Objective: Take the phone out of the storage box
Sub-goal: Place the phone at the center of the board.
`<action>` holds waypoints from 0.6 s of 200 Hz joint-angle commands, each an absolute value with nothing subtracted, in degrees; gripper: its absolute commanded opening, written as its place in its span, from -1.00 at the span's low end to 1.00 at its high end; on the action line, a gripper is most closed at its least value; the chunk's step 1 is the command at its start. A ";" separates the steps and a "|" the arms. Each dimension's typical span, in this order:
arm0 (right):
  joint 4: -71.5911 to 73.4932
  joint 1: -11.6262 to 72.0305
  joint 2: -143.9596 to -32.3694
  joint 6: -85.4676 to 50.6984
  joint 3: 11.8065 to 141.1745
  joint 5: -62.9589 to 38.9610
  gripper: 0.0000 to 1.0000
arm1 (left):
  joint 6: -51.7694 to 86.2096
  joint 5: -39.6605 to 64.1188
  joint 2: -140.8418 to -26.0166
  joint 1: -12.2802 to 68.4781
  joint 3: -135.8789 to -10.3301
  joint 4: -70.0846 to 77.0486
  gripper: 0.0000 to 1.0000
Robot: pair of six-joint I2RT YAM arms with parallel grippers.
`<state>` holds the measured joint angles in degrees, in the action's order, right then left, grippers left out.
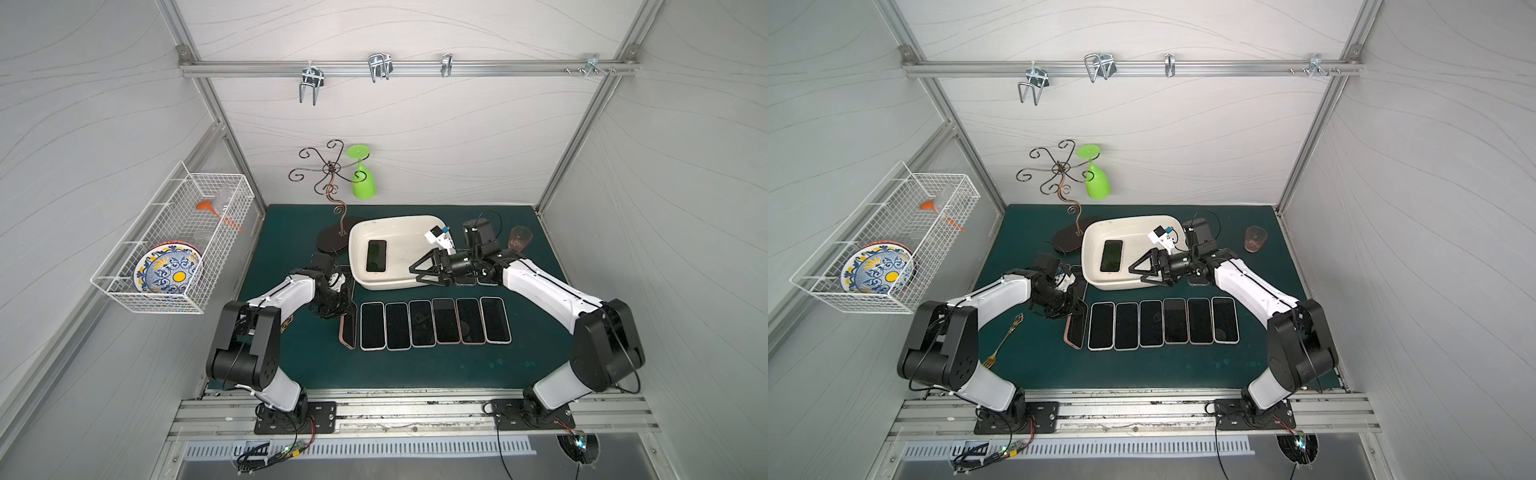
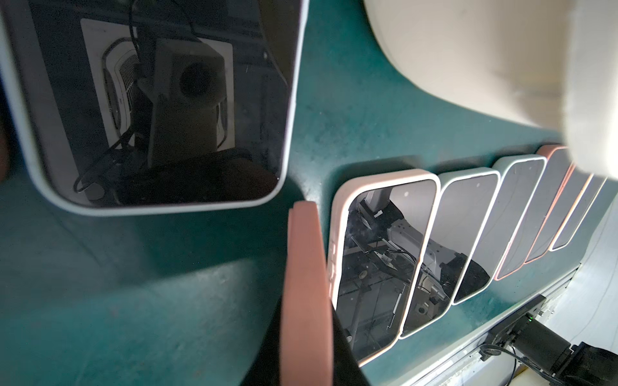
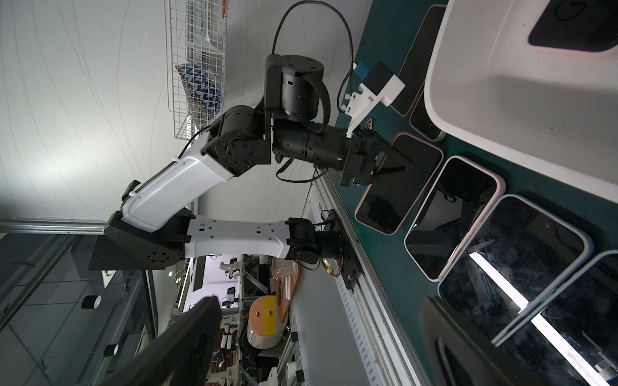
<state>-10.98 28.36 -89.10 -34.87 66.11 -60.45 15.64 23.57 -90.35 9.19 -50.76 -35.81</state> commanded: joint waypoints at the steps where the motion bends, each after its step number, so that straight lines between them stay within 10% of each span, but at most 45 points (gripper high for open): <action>1: -11.45 28.04 -88.51 -33.84 65.57 -60.50 0.97 | 16.04 20.37 -91.76 9.41 -52.38 -40.61 -0.51; 120: -11.16 28.48 -88.79 -33.89 64.75 -59.96 0.97 | 20.83 9.77 -92.68 9.41 -54.36 -44.32 0.31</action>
<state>-11.05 28.36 -89.10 -34.85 65.14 -60.05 19.31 12.78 -92.75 9.28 -52.23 -43.33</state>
